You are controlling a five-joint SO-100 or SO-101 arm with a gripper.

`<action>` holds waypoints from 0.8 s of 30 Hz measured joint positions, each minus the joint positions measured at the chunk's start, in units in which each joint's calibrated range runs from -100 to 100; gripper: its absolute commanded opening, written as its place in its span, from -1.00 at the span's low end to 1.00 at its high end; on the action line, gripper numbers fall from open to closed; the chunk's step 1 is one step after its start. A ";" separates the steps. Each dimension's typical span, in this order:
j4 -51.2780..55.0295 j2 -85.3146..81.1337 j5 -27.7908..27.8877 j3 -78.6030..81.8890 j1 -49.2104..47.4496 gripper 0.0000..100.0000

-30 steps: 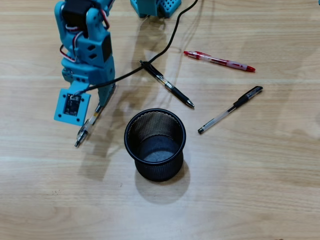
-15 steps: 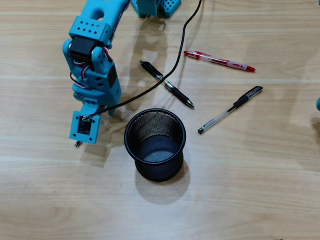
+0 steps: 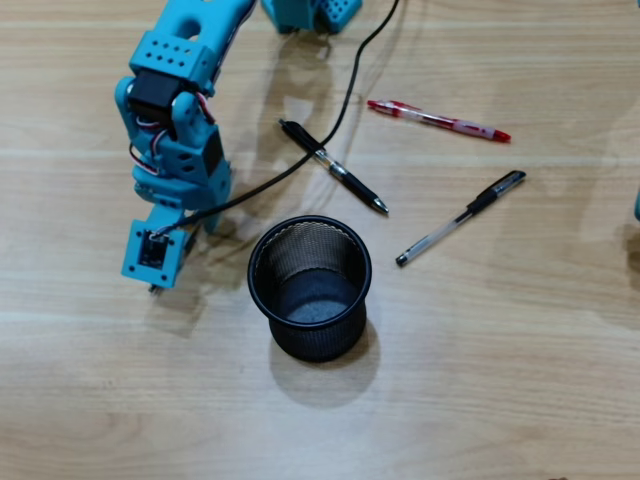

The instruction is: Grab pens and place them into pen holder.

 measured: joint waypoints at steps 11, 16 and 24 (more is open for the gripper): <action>-0.26 -0.59 0.10 0.71 0.67 -0.95; 0.52 -3.40 0.36 1.60 0.86 -0.95; 0.60 -15.46 2.08 3.28 0.48 -0.95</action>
